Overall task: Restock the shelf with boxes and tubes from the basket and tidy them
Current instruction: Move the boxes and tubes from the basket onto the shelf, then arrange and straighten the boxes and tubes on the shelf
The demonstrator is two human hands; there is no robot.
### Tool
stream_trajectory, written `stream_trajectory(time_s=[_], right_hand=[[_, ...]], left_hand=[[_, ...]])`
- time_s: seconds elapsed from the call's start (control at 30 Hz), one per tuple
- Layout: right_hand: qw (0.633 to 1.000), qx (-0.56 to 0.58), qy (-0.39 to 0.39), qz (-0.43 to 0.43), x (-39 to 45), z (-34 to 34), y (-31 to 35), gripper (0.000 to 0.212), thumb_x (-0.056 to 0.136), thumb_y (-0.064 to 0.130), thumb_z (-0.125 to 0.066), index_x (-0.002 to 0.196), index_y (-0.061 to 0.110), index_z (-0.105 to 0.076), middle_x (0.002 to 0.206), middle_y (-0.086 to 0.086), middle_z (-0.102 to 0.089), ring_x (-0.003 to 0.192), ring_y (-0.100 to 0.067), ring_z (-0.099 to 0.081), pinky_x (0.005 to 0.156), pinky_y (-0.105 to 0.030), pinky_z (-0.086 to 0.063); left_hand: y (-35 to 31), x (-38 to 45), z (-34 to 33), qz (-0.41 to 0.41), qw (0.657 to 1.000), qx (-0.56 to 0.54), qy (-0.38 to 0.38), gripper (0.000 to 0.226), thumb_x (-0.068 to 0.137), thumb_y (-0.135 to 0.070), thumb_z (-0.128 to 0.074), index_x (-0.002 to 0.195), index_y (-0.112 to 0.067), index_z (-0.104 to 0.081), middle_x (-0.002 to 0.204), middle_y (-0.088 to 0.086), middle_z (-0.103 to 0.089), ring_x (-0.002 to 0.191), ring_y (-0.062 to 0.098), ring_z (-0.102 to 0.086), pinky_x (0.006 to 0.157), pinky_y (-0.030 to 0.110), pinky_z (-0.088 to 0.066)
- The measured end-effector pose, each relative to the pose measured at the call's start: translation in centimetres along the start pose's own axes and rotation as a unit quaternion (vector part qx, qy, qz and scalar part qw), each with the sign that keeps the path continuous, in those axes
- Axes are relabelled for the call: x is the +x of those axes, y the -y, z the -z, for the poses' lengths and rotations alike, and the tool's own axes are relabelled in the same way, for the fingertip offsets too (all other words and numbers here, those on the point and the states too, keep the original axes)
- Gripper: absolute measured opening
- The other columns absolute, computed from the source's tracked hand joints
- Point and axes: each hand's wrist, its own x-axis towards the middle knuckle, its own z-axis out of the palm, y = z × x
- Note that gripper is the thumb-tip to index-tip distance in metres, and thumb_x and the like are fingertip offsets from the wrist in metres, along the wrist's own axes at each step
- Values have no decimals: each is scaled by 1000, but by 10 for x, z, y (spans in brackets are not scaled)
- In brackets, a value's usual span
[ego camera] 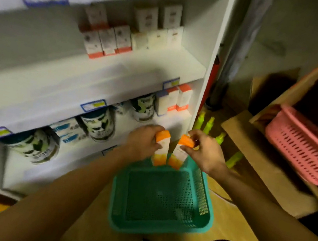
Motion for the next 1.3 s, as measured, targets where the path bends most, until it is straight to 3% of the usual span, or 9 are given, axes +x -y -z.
stream_trajectory(time_s=[0.1,0.23,0.43,0.57,0.67,0.83,1.07,1.3], right_hand=[[999,15,-32,40,4,25,51,38,76,48,-78,107,32,-63,96,7,-71,85,-16,-67,72,-32,-53],[991,5,-62,116,7,65,125,35,78,48,-76,105,28,-66,97,5,-70,85,-16,-65,73,-35,-53],[981,12,-91,172,1,121,215,34,84,42,-73,114,29,-67,108,7,-70,90,-12,-63,75,-26,-48],[972,13,-120,201,-6,149,267,36,83,42,-74,116,28,-68,108,6,-70,88,-13,-63,80,-36,-54],[962,10,-144,230,-9,165,302,37,81,42,-74,115,29,-68,107,5,-71,89,-16,-64,78,-36,-53],[952,11,-154,265,-9,180,362,40,84,36,-74,120,23,-66,112,2,-70,93,-16,-63,80,-31,-50],[935,37,-146,320,2,185,452,46,85,36,-75,127,21,-64,117,1,-69,99,-15,-64,87,-34,-54],[918,16,-134,374,17,175,519,46,88,36,-70,130,21,-60,126,-1,-65,113,-17,-60,96,-39,-51]], left_hand=[[-5,-18,54,7,999,23,-45,54,83,-38,-73,134,-30,-56,122,2,-68,109,27,-64,90,37,-52],[-11,-44,130,-7,994,34,-108,50,86,-34,-72,133,-27,-58,124,2,-66,112,25,-61,94,35,-49],[-26,-89,228,-25,982,61,-180,52,90,-41,-68,138,-27,-53,130,-2,-61,112,20,-59,96,36,-50],[-35,-115,281,-34,969,85,-228,54,88,-40,-69,138,-26,-53,131,-1,-60,114,22,-58,93,39,-51],[-36,-134,317,-30,956,120,-266,53,88,-38,-67,137,-26,-52,130,1,-59,115,25,-57,91,36,-48],[-25,-161,375,6,938,139,-317,55,89,-40,-65,140,-25,-50,136,0,-49,116,25,-56,92,39,-51],[2,-198,455,34,915,173,-363,56,85,-39,-70,135,-21,-53,130,2,-55,114,26,-57,98,48,-48],[33,-215,491,50,909,169,-379,51,86,-33,-73,132,-23,-56,122,-1,-58,107,23,-60,90,40,-53]])
